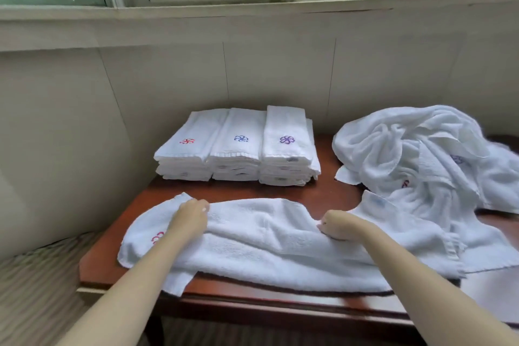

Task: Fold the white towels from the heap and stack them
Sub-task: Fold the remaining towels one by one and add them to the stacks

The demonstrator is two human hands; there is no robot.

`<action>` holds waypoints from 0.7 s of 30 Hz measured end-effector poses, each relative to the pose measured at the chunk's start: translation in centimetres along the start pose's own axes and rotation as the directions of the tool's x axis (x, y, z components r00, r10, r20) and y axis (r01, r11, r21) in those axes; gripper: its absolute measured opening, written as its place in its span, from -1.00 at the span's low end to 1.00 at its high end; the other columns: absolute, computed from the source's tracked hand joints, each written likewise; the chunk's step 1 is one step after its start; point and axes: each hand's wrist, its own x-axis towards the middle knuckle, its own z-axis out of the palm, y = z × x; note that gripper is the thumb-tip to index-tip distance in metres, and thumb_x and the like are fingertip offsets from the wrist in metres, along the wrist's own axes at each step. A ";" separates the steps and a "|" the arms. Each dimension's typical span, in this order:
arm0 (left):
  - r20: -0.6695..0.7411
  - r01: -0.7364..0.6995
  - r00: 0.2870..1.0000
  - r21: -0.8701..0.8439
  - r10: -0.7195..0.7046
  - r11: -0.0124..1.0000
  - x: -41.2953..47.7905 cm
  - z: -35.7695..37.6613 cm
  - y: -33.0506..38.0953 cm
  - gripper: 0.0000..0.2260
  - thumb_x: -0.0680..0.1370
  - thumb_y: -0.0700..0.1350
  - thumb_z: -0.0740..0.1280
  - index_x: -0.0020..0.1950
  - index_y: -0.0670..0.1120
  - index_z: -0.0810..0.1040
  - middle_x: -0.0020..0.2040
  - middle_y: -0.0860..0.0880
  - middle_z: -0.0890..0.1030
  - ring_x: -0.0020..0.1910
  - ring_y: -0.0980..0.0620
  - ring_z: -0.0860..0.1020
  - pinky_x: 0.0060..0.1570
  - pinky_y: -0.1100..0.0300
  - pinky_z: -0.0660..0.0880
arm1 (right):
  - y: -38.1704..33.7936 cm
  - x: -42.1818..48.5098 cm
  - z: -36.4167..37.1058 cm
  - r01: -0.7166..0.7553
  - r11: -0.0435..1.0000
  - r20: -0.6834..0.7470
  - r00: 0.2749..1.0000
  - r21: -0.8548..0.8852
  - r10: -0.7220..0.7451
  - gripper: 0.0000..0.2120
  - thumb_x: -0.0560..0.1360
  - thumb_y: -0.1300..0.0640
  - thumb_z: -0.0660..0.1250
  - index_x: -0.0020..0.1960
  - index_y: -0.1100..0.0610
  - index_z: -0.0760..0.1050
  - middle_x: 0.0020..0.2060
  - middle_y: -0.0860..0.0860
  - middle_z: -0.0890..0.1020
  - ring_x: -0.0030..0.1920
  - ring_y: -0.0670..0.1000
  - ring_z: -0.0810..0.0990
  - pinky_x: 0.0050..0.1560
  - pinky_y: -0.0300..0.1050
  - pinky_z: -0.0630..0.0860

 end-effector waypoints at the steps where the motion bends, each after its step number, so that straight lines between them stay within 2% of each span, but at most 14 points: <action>1: 0.027 -0.037 0.999 -0.045 0.038 0.998 0.3 0.4 1.0 -0.71 0.60 -0.23 0.09 0.25 -0.06 0.48 0.24 -0.09 0.48 0.20 -0.09 0.44 0.17 0.10 0.39 | -0.1 0.2 0.0 0.005 1.000 -0.003 1.000 -0.024 -0.005 -0.69 0.60 0.03 0.15 0.17 0.22 0.50 0.17 0.12 0.56 0.09 0.12 0.51 -0.02 -0.13 0.38; 3: 0.036 -0.049 0.998 -0.087 0.052 0.995 1.3 1.1 2.8 -0.66 0.62 -0.23 0.06 0.34 -0.04 0.43 0.27 -0.08 0.50 0.20 -0.10 0.47 0.15 0.11 0.40 | -0.1 0.4 0.0 -0.007 1.000 -0.106 0.994 0.003 0.007 -0.76 0.53 0.09 0.21 0.14 0.17 0.45 0.11 0.09 0.56 0.07 0.12 0.52 -0.08 -0.12 0.40; 5: 0.022 -0.012 1.000 -0.078 0.014 0.997 2.4 1.4 4.0 -0.61 0.60 -0.27 0.03 0.38 -0.01 0.37 0.24 -0.12 0.53 0.15 -0.15 0.49 0.05 0.09 0.44 | 0.0 0.6 0.1 -0.014 1.000 -0.220 0.975 0.008 0.016 -0.75 0.47 0.15 0.20 0.13 0.16 0.37 0.06 0.08 0.50 0.06 0.15 0.50 -0.11 -0.10 0.41; 7: 0.056 -0.024 0.998 0.020 0.023 1.000 3.6 1.5 4.4 -0.59 0.58 -0.28 0.03 0.39 -0.01 0.34 0.22 -0.14 0.51 0.13 -0.17 0.48 0.00 0.07 0.44 | 0.2 1.4 0.0 -0.001 0.999 -0.205 0.979 -0.047 -0.009 -0.76 0.46 0.19 0.16 0.13 0.17 0.35 0.06 0.09 0.43 0.09 0.16 0.43 -0.05 -0.06 0.40; 9: 0.161 -0.073 0.986 0.150 0.048 0.986 4.6 1.4 4.2 -0.64 0.58 -0.25 0.07 0.35 -0.02 0.36 0.24 -0.12 0.41 0.12 -0.16 0.47 0.07 0.04 0.46 | 0.3 2.1 -0.3 0.015 0.997 -0.103 0.994 -0.076 -0.023 -0.83 0.47 0.19 0.17 0.06 0.15 0.38 0.02 0.07 0.42 0.10 0.15 0.38 -0.05 -0.09 0.37; 10: 0.227 -0.087 0.973 0.179 0.045 0.980 4.9 1.1 4.0 -0.66 0.56 -0.24 0.09 0.30 -0.01 0.38 0.24 -0.11 0.36 0.09 -0.13 0.46 0.09 0.04 0.45 | 0.6 2.6 -0.6 0.010 0.998 -0.026 1.000 -0.065 -0.012 -0.90 0.46 0.17 0.19 -0.03 0.13 0.40 -0.05 0.04 0.44 0.06 0.12 0.41 -0.11 -0.13 0.36; 11: 0.290 -0.095 0.956 0.183 0.039 0.978 5.3 0.9 3.8 -0.68 0.53 -0.24 0.10 0.24 0.01 0.40 0.22 -0.09 0.33 0.08 -0.10 0.42 0.09 0.05 0.42 | 0.8 2.8 -1.2 0.020 0.998 0.059 0.998 -0.062 -0.016 -0.98 0.45 0.16 0.22 -0.14 0.11 0.41 -0.15 0.00 0.45 -0.04 0.08 0.44 -0.22 -0.19 0.36; 13: 0.394 -0.110 0.919 0.197 0.024 0.974 5.8 0.0 3.5 -0.70 0.46 -0.25 0.10 0.10 0.05 0.40 0.14 -0.04 0.33 0.07 -0.04 0.33 0.04 0.11 0.32 | 1.4 3.0 -2.5 0.036 0.994 0.257 0.966 -0.106 -0.008 -0.87 0.46 0.17 0.27 -0.26 0.10 0.40 -0.31 -0.04 0.43 -0.30 0.00 0.38 -0.42 -0.25 0.26; 15: 0.485 -0.112 0.874 0.258 -0.028 0.960 6.2 -0.9 3.3 -0.71 0.40 -0.28 0.10 -0.04 0.07 0.40 0.09 -0.02 0.35 0.07 -0.02 0.29 0.02 0.11 0.28 | 2.0 3.0 -3.7 0.095 0.964 0.403 0.915 -0.249 0.014 -0.97 0.46 0.18 0.31 -0.12 0.13 0.48 -0.27 -0.02 0.44 -0.32 0.00 0.35 -0.36 -0.21 0.27; 16: 0.527 -0.108 0.848 0.291 -0.065 0.951 6.3 -1.2 3.2 -0.72 0.36 -0.31 0.11 -0.10 0.04 0.42 0.11 -0.04 0.37 0.08 -0.03 0.30 0.02 0.10 0.31 | 2.2 3.0 -4.2 0.124 0.940 0.457 0.889 -0.317 0.036 -0.92 0.47 0.17 0.32 -0.05 0.15 0.49 -0.26 -0.01 0.44 -0.31 0.00 0.36 -0.33 -0.21 0.28; 18: 0.594 -0.107 0.790 0.372 -0.149 0.922 6.4 -1.7 3.0 -0.74 0.34 -0.35 0.15 -0.09 -0.06 0.47 0.20 -0.13 0.40 0.22 -0.08 0.30 -0.05 0.10 0.35 | 2.4 2.8 -4.6 0.182 0.887 0.535 0.841 -0.424 0.083 -0.93 0.49 0.20 0.28 -0.15 0.18 0.43 -0.36 0.01 0.38 -0.39 -0.01 0.30 -0.37 -0.21 0.26; 19: 0.612 -0.128 0.771 0.419 -0.176 0.899 6.5 -1.9 2.9 -0.75 0.36 -0.35 0.19 -0.04 -0.11 0.51 0.24 -0.16 0.42 0.31 -0.10 0.28 -0.05 0.11 0.37 | 2.4 2.6 -4.6 0.194 0.875 0.551 0.829 -0.443 0.096 -0.86 0.49 0.24 0.25 -0.24 0.17 0.37 -0.39 0.01 0.35 -0.42 -0.01 0.27 -0.38 -0.20 0.24; 20: 0.615 -0.149 0.765 0.455 -0.190 0.878 6.5 -2.2 2.9 -0.75 0.37 -0.32 0.24 0.00 -0.12 0.53 0.24 -0.15 0.45 0.34 -0.09 0.31 -0.04 0.11 0.40 | 2.5 2.4 -4.5 0.188 0.878 0.555 0.825 -0.441 0.102 -0.80 0.48 0.27 0.22 -0.30 0.14 0.31 -0.40 0.01 0.33 -0.42 -0.01 0.25 -0.38 -0.20 0.23; 21: 0.613 -0.152 0.766 0.466 -0.194 0.871 6.4 -2.7 2.9 -0.75 0.37 -0.27 0.28 0.02 -0.10 0.56 0.18 -0.09 0.50 0.26 -0.06 0.40 -0.05 0.13 0.43 | 2.6 2.2 -4.4 0.172 0.888 0.548 0.830 -0.427 0.103 -0.78 0.46 0.29 0.22 -0.32 0.13 0.29 -0.41 0.01 0.33 -0.43 -0.01 0.25 -0.38 -0.20 0.23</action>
